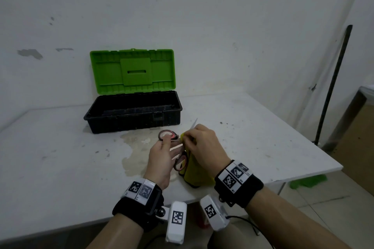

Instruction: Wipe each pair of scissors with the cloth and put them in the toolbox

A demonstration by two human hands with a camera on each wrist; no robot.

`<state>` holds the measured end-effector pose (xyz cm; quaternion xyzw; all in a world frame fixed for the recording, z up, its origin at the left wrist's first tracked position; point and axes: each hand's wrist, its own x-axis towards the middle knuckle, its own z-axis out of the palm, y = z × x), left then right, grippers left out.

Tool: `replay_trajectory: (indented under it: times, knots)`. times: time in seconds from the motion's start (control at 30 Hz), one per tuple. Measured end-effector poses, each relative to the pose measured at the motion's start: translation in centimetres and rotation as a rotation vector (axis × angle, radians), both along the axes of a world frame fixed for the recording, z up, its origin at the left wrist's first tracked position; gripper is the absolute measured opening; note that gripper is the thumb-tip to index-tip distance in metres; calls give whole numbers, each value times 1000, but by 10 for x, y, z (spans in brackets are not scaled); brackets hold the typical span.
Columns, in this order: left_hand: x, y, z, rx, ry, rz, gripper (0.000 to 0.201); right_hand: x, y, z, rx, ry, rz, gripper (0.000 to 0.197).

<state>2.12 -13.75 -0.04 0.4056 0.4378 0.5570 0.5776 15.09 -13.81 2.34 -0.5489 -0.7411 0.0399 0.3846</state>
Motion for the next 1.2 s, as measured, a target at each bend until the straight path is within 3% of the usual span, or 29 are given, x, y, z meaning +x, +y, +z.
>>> replay_trajectory:
  times: [0.37,0.57,0.73,0.83,0.93,1.1,1.2]
  knots:
    - [5,3,-11,-50,-23,81,40,-1,-8,-3,-82,-60,86,17]
    - [2,11,-7,-37,-66,106,33,14,-3,5,-5,-18,66,15]
    - [3,13,-11,-8,-48,89,34,2,-14,-9,2,-233,241,17]
    - [3,12,-9,0,-51,93,34,8,-6,-9,27,-233,162,15]
    - [-1,15,-6,-7,-94,108,32,23,1,-2,73,-102,70,15]
    - [4,14,-3,-40,-112,74,35,2,-14,-7,88,-190,222,14]
    - [2,13,-4,-54,-121,87,33,12,-7,-7,81,-154,125,14]
